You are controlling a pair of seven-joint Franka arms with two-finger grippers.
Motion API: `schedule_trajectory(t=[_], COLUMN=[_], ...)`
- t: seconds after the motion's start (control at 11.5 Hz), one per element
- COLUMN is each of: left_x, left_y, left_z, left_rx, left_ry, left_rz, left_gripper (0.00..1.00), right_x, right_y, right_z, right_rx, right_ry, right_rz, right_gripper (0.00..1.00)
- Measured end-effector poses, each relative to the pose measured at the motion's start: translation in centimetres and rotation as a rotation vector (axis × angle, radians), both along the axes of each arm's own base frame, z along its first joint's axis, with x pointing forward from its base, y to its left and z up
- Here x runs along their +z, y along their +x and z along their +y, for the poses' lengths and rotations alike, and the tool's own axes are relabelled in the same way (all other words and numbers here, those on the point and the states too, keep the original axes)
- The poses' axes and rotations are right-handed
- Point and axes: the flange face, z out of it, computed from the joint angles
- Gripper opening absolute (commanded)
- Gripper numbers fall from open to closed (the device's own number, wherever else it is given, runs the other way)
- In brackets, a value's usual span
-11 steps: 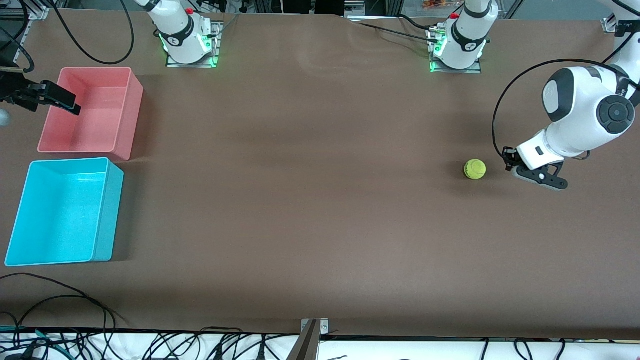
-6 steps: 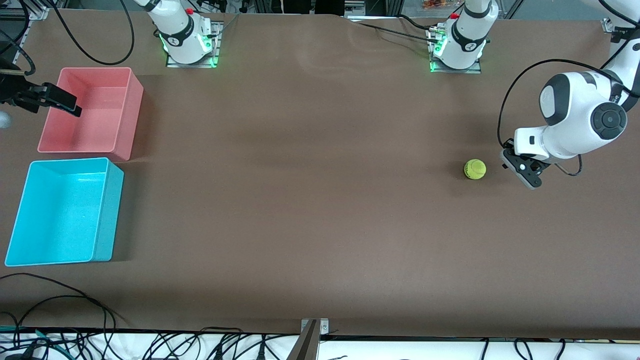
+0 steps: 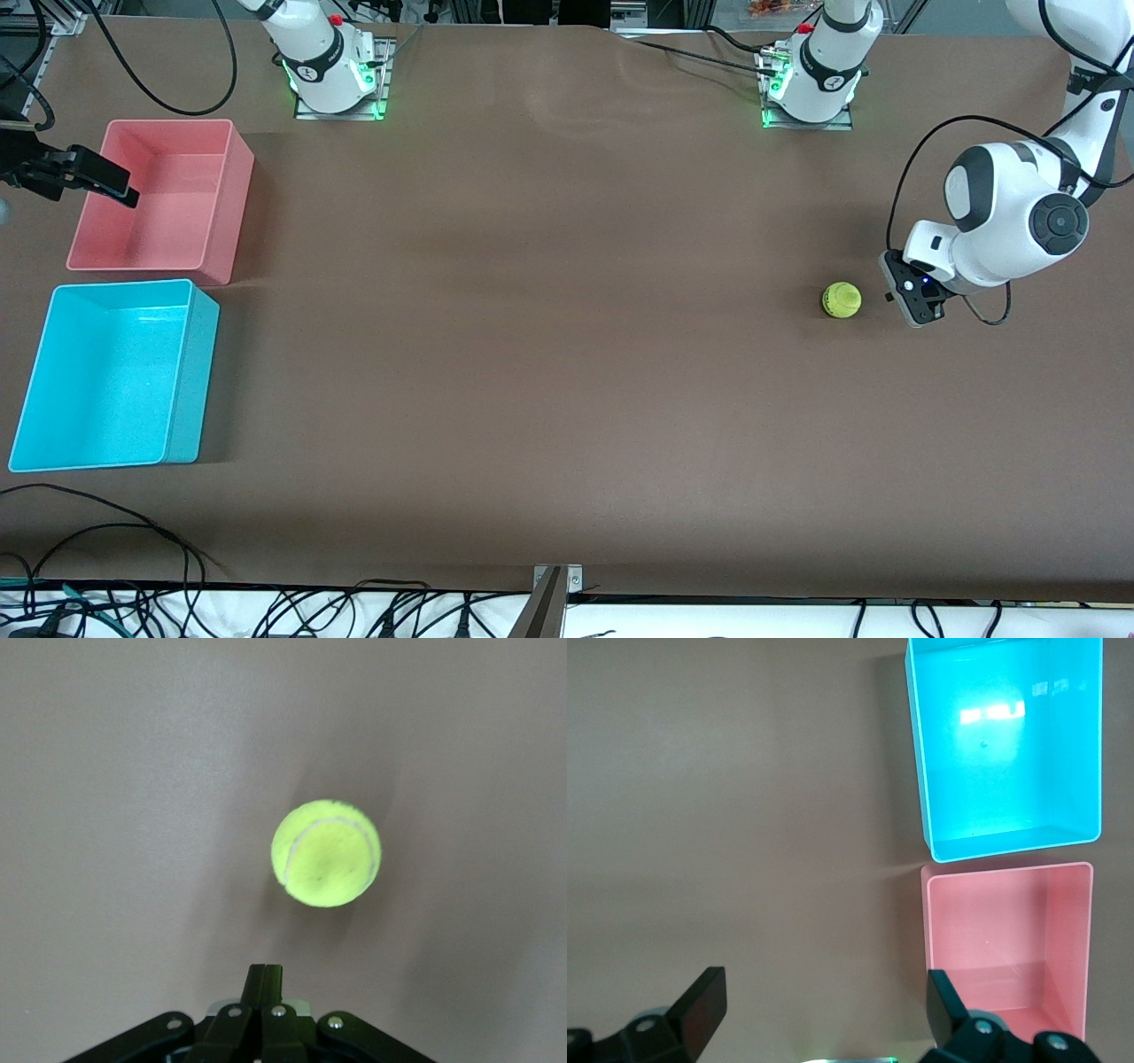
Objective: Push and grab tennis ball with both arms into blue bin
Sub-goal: 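Lower the left gripper beside the tennis ball, fingers facing the ball, then push the tennis ball with the left gripper toward the bins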
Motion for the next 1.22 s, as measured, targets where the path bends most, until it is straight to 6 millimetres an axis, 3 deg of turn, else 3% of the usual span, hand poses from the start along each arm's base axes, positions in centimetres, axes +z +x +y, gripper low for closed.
schedule_trajectory(t=[0.26,0.52,1.22], left_x=[-0.7,-2.8,-7.2], left_y=[0.7,0.7,-0.6], left_z=[0.5,0.5,0.3], left_rx=[-0.165,-0.235,-0.251], left_ry=[-0.005,-0.010,-0.028], left_rz=[-0.057,-0.048,0.027], left_gripper=[0.00,0.00,0.00], right_x=[0.0,0.1,0.0], right_y=[0.0,0.0,0.0], right_z=[0.0,0.0,-0.1], right_rx=[0.000,0.000,-0.003], right_ry=[0.000,0.000,0.000], right_rz=[-0.001,-0.001,0.000], right_gripper=[1.00,1.00,1.00])
